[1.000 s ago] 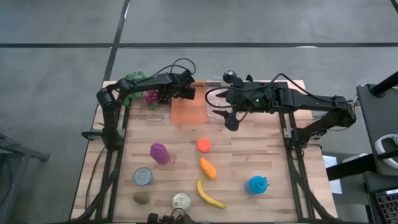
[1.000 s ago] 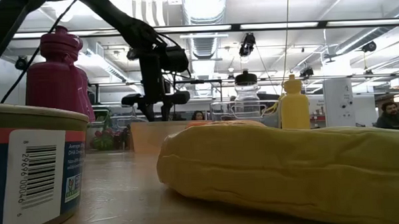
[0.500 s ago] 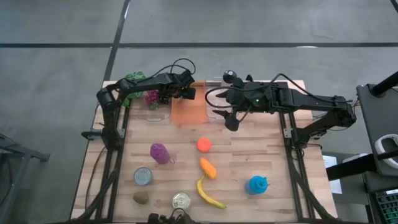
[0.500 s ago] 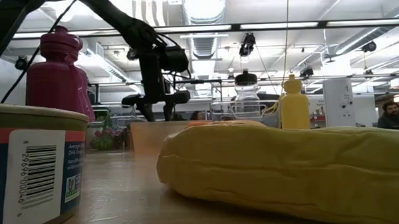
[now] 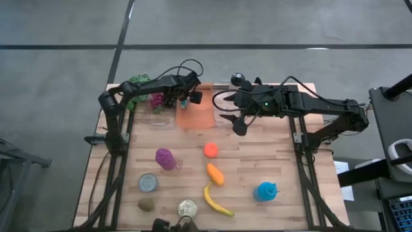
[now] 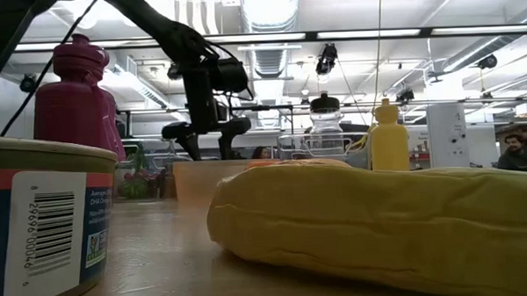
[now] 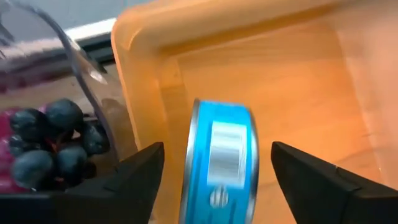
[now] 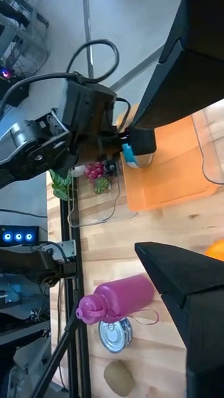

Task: Pick & Place Food Item
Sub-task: Put the yellow water bottle into the right transparent bin

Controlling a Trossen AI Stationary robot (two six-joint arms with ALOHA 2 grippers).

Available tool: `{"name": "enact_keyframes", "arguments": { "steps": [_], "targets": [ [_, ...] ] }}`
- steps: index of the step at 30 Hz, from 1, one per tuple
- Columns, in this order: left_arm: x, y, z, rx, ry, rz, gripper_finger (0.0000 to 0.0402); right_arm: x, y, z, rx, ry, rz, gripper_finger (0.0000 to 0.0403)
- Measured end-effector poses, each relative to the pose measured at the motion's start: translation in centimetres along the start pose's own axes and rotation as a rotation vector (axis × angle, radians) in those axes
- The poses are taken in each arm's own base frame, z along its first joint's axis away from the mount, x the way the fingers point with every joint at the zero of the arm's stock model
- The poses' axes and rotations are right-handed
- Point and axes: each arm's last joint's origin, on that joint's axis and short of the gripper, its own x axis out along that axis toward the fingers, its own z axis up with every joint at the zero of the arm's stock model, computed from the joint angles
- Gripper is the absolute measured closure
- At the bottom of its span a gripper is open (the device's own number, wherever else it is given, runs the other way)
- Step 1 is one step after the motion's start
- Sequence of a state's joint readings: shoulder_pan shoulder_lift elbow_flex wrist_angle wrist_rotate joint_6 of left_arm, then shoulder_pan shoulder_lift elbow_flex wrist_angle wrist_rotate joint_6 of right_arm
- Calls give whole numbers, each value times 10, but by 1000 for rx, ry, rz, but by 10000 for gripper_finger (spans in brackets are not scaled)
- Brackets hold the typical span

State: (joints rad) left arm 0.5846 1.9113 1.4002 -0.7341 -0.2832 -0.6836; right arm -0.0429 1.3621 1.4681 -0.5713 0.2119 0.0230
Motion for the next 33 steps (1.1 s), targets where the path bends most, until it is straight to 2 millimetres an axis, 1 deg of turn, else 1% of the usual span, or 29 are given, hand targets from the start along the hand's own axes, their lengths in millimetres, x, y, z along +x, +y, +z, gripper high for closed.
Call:
{"name": "enact_keyframes", "arguments": {
  "steps": [4,9,14,18,22,26,30,33],
  "targets": [
    [-15,3,4,31,-31,-24,87,0,0,0,0,1,1,96],
    [-42,10,9,49,-91,-67,78,0,0,0,0,1,1,104],
    [-76,17,11,60,-166,-121,73,0,0,0,1,1,1,112],
    [-109,21,7,100,-231,-176,75,0,0,0,17,1,1,118],
    [-145,23,-4,161,-303,-247,82,-5,-1,1,31,-9,1,125],
    [-175,22,-21,241,-351,-313,89,-14,-3,1,45,-7,1,132],
    [-200,17,-41,316,-379,-381,96,-24,-5,-2,74,21,-1,138],
    [-213,10,-58,368,-399,-432,101,-30,-6,-7,84,67,-5,142]
  ]
}}
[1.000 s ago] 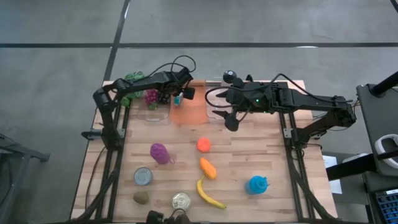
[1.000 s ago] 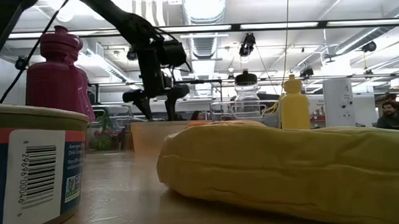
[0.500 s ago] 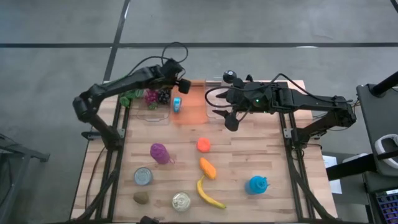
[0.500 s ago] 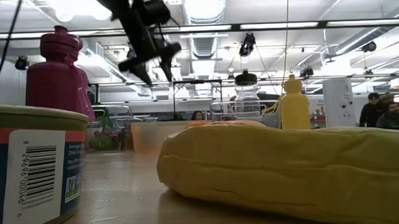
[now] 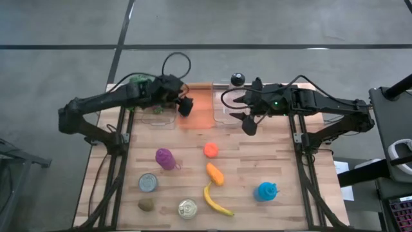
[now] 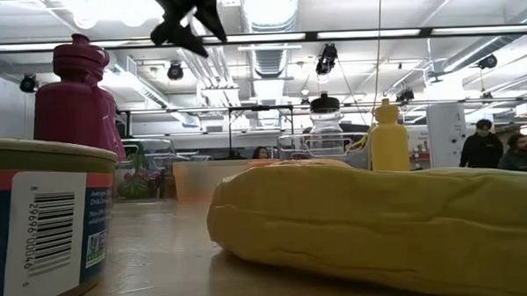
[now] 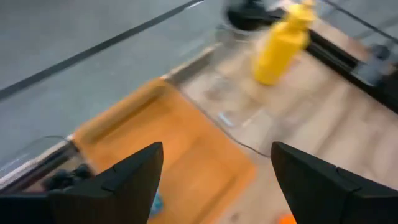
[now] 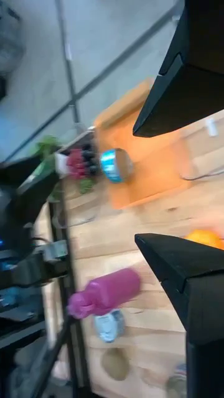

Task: Pick & Place Food Item
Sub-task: Put the yellow water bottle into the right transparent bin

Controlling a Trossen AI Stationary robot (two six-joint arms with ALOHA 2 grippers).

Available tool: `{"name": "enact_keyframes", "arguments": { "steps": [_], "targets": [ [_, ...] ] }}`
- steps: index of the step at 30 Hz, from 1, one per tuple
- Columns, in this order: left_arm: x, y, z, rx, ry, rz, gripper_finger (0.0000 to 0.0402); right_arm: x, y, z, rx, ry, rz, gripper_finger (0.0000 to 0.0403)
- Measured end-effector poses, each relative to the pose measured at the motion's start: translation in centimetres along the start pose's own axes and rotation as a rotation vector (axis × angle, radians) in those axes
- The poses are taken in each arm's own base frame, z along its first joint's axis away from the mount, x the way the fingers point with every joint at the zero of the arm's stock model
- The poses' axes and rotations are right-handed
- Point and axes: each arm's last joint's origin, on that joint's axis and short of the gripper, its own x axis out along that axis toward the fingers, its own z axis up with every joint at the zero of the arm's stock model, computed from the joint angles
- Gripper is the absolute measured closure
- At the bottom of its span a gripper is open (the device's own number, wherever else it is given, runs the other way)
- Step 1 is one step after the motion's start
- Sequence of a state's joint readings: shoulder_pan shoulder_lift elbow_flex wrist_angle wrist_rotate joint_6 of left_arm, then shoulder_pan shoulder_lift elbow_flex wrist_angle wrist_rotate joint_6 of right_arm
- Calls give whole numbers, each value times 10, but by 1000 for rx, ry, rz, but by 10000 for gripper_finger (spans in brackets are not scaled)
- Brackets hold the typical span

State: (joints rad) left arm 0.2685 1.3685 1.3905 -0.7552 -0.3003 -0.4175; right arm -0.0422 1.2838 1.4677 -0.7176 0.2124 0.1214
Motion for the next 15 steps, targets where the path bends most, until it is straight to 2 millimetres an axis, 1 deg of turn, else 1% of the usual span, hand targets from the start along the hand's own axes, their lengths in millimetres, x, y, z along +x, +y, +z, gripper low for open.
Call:
{"name": "enact_keyframes", "arguments": {
  "steps": [5,9,15],
  "targets": [
    [-15,-32,-16,86,-1,-108,108,-9,-3,-10,27,91,-19,150],
    [-27,-56,-27,138,-12,-200,112,-21,-9,-19,42,159,-98,155],
    [-44,-83,-37,176,-67,-315,115,-34,-26,-29,74,245,-191,157]
  ]
}}
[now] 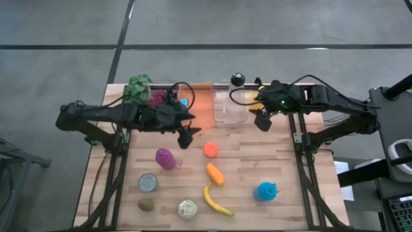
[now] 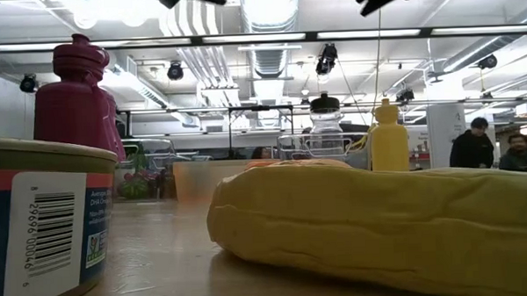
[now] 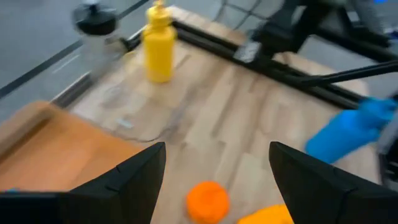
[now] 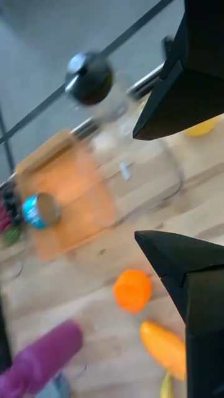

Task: Pick & Place Food Item
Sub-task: Put the yellow water bottle into the right transparent bin

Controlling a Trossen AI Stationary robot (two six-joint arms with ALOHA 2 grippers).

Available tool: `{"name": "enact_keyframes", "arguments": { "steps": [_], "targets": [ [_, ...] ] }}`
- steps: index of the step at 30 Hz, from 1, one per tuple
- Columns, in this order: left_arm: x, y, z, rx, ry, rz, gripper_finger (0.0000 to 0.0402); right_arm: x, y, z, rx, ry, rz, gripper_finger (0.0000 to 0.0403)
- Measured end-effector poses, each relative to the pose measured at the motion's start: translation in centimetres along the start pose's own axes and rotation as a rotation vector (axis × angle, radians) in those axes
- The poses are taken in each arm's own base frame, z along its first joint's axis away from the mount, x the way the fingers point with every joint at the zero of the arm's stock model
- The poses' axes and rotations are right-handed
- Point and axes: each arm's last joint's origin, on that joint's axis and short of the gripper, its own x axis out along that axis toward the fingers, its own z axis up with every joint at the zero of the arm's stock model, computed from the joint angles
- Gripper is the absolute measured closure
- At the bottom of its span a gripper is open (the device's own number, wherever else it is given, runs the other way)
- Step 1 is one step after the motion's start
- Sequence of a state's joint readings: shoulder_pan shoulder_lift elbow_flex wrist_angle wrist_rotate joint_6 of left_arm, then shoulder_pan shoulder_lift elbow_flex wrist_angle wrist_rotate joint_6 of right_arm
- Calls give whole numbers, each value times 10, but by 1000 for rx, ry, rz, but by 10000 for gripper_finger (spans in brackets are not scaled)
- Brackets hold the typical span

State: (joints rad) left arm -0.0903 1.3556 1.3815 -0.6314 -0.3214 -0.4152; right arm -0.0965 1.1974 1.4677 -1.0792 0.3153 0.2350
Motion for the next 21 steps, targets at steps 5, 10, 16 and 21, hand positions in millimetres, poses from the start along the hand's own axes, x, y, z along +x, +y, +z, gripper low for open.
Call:
{"name": "enact_keyframes", "arguments": {
  "steps": [5,10,16,21],
  "targets": [
    [-4,-11,-3,16,-9,-41,109,3,-21,-3,53,57,-78,156],
    [-5,-14,-4,19,-7,-50,101,9,-42,-4,122,106,-103,158],
    [-5,-14,-4,39,-9,-48,93,13,-69,-10,231,180,-134,172],
    [-5,-14,-4,69,-10,-47,87,23,-91,-13,340,223,-213,184]
  ]
}}
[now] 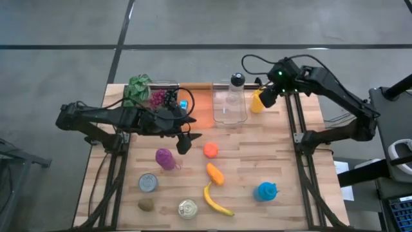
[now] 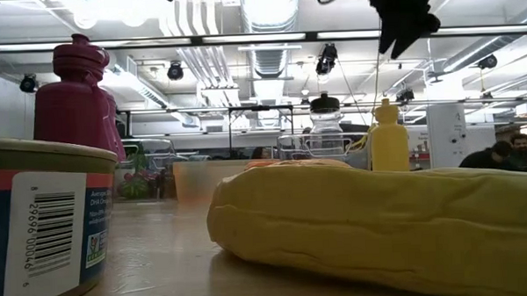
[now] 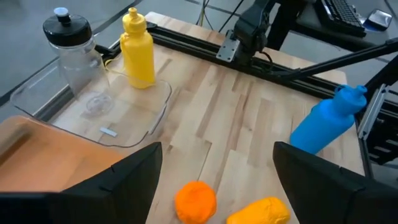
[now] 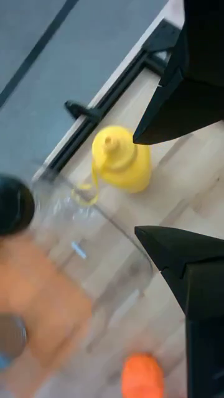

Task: Pick & Place Food Item
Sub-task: Put the yellow water bottle into the right transparent bin

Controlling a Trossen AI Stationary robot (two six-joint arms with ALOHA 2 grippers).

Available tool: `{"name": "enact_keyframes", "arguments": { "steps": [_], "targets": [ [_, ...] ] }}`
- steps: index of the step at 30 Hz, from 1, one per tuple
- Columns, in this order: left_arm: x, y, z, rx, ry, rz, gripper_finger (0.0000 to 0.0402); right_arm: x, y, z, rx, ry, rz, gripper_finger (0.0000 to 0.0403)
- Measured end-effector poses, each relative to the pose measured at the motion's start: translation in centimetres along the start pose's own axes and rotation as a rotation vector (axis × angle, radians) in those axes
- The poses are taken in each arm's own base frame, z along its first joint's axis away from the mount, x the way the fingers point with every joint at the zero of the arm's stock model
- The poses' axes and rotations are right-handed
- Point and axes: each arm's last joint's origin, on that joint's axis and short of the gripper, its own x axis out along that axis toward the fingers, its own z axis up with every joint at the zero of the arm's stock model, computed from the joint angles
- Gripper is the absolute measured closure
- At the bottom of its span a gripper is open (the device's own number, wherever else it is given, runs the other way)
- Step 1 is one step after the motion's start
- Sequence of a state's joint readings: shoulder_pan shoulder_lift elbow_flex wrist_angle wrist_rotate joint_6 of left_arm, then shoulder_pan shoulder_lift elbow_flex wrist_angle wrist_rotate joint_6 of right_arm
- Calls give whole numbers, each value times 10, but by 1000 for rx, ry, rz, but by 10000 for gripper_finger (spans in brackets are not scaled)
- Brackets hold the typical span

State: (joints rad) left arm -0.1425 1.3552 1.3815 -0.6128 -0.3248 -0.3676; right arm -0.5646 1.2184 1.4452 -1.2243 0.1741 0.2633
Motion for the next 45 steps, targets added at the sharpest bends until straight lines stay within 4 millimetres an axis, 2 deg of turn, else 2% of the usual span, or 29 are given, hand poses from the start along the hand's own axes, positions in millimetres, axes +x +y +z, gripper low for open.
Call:
{"name": "enact_keyframes", "arguments": {
  "steps": [11,16,22,32,45],
  "targets": [
    [0,0,0,5,-3,7,78,53,-18,20,25,164,-49,213],
    [0,0,0,4,-3,7,79,69,-22,24,15,210,-66,223],
    [0,0,0,1,-3,7,89,78,-27,27,17,228,-78,233],
    [0,0,0,1,-3,7,102,80,-33,30,41,196,-87,239],
    [0,0,0,2,-3,7,101,97,-34,20,45,228,-89,243]
  ]
}}
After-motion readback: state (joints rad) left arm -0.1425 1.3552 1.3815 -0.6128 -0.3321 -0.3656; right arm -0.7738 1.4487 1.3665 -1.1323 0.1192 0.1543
